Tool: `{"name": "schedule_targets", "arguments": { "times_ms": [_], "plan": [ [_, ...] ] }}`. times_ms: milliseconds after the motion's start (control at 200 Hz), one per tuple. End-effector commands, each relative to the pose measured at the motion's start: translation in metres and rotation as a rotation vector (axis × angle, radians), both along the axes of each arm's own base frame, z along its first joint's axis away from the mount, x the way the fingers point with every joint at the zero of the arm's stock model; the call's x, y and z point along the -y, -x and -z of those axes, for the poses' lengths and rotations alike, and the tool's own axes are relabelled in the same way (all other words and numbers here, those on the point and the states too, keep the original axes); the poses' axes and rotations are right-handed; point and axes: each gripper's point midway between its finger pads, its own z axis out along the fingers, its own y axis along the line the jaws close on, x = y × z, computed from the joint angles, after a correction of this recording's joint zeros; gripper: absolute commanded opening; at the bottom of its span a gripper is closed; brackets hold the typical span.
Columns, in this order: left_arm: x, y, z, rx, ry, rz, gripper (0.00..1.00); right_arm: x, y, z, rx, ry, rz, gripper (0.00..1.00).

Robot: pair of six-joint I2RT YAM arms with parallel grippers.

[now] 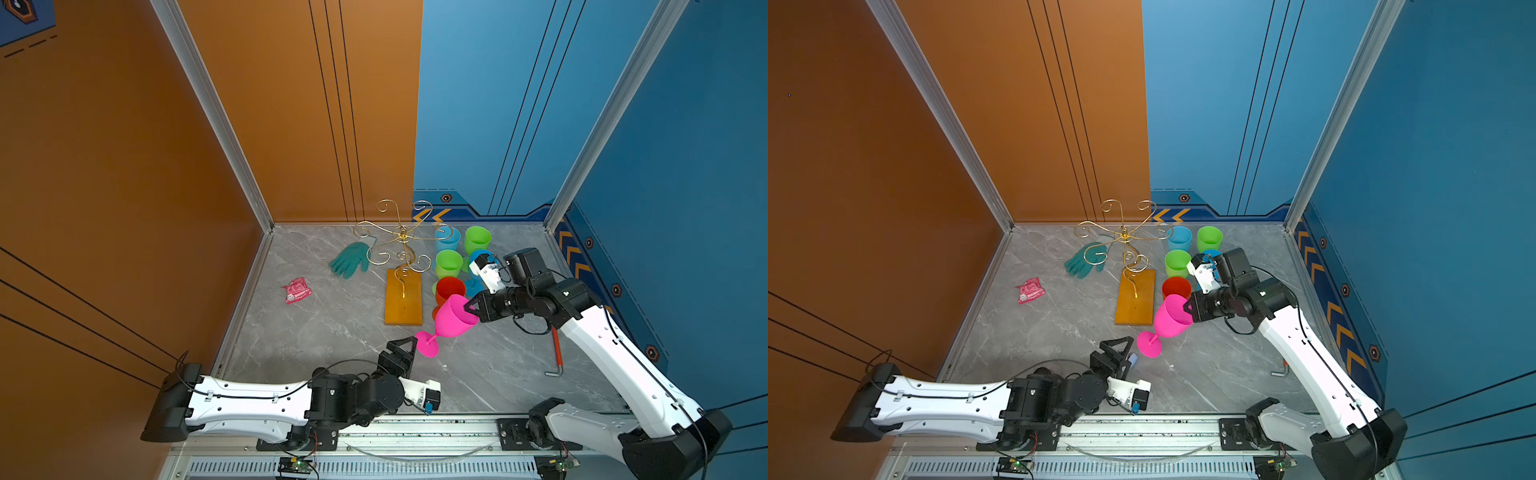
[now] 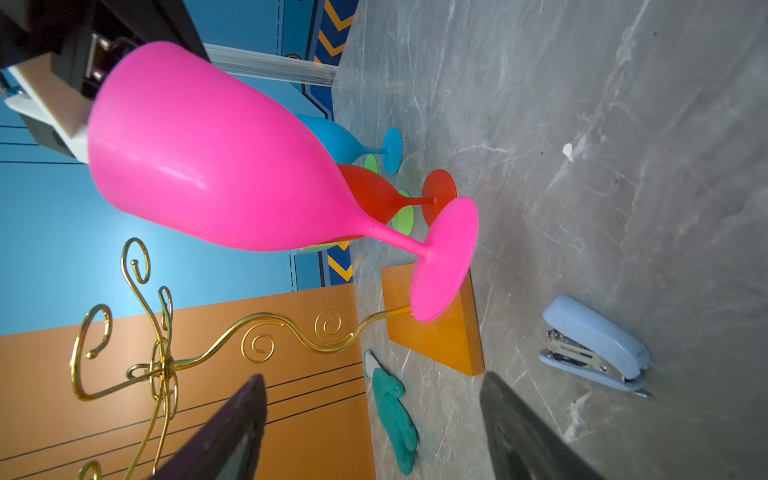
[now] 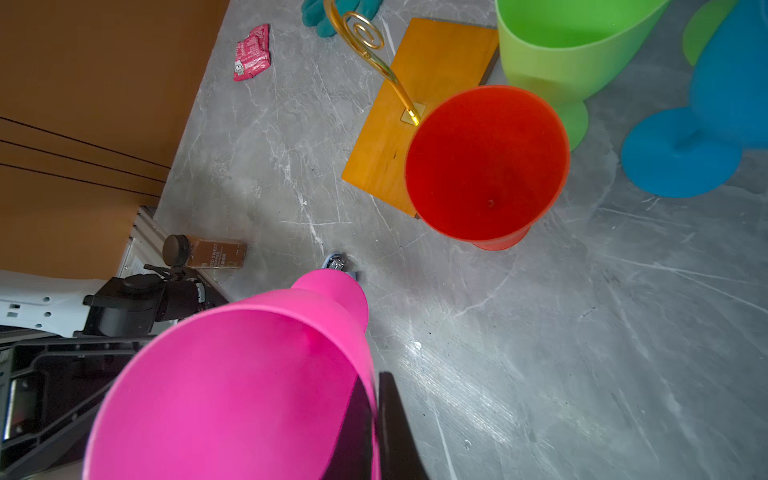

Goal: Take the wine glass off the wine glass rack
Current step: 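Open the left gripper to release the pink glass foot and draw back, then set the pink glass upright beside the red glass with the right gripper while left withdraws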

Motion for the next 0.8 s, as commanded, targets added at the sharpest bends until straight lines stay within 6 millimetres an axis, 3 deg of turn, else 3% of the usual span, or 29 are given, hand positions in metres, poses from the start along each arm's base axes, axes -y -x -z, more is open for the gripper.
{"name": "schedule_targets", "arguments": {
  "times_ms": [0, 150, 340, 561, 796],
  "plan": [
    [-0.005, -0.012, -0.019, -0.047, 0.162, -0.119, 0.85, 0.014, 0.0, -0.003, 0.041, 0.083, 0.017, 0.0],
    [-0.012, -0.026, -0.038, -0.085, 0.311, -0.221, 0.92, 0.026, -0.003, 0.004, 0.048, 0.149, 0.053, 0.0],
    [-0.024, -0.041, -0.053, -0.164, 0.495, -0.298, 0.92, 0.043, -0.01, 0.011, 0.058, 0.246, 0.105, 0.0],
    [-0.049, -0.057, -0.055, -0.23, 0.614, -0.401, 0.96, 0.066, -0.021, 0.018, 0.066, 0.338, 0.191, 0.0],
    [-0.08, -0.076, -0.044, -0.341, 0.738, -0.533, 1.0, 0.092, -0.036, 0.025, 0.061, 0.43, 0.293, 0.0]
  ]
}}
